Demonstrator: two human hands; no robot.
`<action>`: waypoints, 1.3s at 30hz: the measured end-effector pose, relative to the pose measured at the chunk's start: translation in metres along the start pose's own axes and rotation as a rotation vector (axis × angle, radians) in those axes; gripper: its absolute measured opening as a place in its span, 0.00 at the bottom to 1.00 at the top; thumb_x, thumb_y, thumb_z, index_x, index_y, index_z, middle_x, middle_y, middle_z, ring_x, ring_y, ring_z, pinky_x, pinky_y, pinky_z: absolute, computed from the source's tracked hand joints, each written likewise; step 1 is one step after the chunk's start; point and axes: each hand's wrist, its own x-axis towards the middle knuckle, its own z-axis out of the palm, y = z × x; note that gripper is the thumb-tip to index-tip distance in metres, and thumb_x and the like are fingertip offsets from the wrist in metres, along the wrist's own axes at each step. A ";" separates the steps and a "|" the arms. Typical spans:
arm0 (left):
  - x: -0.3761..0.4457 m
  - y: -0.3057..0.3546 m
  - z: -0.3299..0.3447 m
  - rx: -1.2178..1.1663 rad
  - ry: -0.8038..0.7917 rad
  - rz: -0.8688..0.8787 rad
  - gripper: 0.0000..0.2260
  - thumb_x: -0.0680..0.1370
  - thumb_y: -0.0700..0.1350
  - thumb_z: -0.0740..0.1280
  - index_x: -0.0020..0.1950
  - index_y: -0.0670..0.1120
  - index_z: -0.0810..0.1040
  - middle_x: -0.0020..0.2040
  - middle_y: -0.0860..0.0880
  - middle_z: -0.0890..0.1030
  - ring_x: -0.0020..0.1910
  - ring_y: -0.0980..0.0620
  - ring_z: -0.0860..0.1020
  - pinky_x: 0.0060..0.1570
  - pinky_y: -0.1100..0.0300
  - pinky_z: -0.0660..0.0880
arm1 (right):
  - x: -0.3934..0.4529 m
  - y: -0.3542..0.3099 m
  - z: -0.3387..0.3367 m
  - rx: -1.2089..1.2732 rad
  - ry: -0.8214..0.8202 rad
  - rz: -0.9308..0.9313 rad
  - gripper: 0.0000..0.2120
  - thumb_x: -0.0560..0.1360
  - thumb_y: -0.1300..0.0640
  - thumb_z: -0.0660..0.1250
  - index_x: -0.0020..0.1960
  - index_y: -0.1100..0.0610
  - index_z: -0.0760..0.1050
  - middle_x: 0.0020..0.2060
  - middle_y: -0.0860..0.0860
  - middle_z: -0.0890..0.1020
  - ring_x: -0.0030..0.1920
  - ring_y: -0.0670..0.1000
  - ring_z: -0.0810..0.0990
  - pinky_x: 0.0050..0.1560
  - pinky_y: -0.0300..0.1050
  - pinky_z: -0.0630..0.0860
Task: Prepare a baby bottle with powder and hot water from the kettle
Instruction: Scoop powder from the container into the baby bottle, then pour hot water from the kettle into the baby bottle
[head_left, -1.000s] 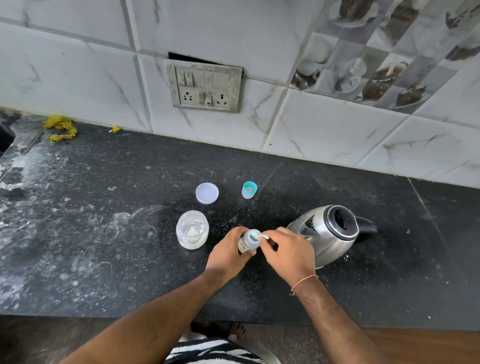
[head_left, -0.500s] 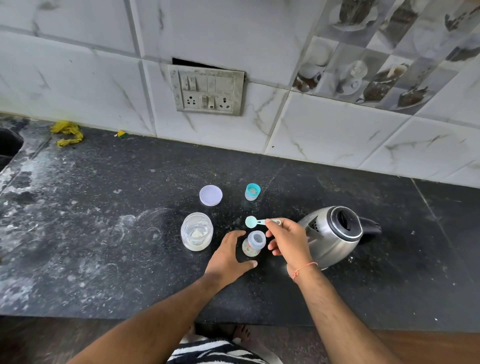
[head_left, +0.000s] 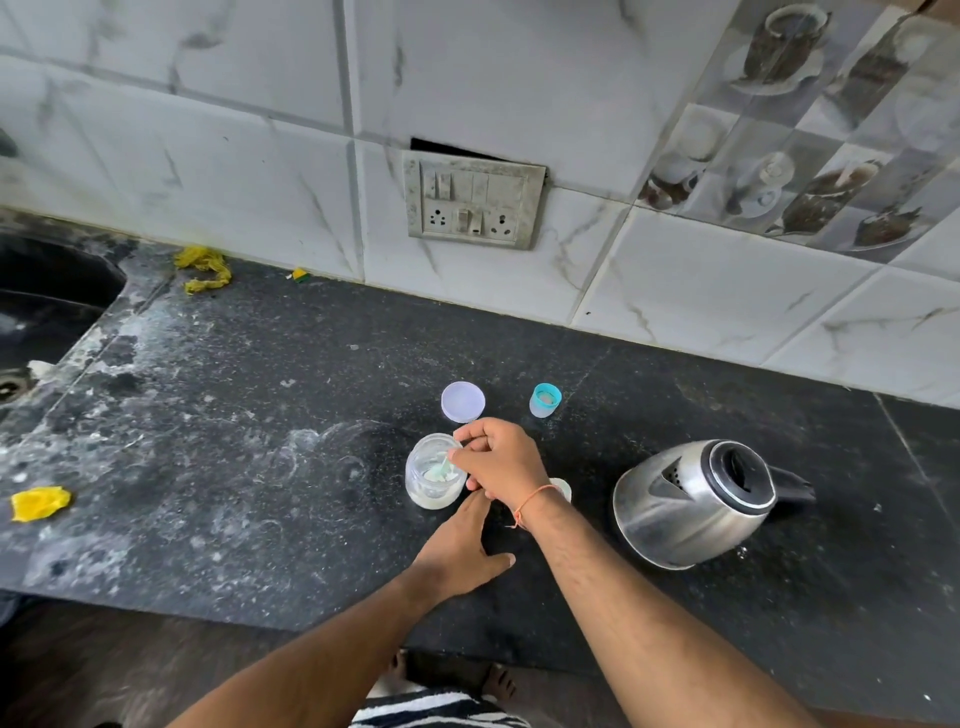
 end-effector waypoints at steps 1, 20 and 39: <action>0.000 -0.001 -0.001 -0.002 -0.004 0.002 0.43 0.76 0.52 0.78 0.85 0.53 0.60 0.80 0.53 0.71 0.66 0.47 0.81 0.61 0.60 0.74 | 0.000 -0.001 0.000 -0.016 0.000 -0.014 0.10 0.77 0.58 0.78 0.57 0.49 0.85 0.41 0.48 0.89 0.31 0.46 0.84 0.28 0.31 0.73; 0.052 0.026 0.028 -0.167 0.061 0.047 0.44 0.73 0.51 0.82 0.85 0.57 0.66 0.79 0.60 0.72 0.76 0.57 0.74 0.74 0.47 0.77 | -0.075 0.061 -0.172 0.149 0.586 -0.202 0.04 0.79 0.52 0.76 0.50 0.42 0.87 0.39 0.49 0.87 0.41 0.55 0.87 0.51 0.59 0.87; 0.044 0.077 0.045 -0.124 0.233 0.025 0.24 0.73 0.51 0.84 0.66 0.63 0.79 0.56 0.67 0.85 0.58 0.68 0.81 0.52 0.73 0.74 | -0.051 0.193 -0.314 0.075 0.589 0.049 0.19 0.86 0.45 0.66 0.42 0.49 0.86 0.40 0.40 0.88 0.45 0.40 0.83 0.54 0.45 0.75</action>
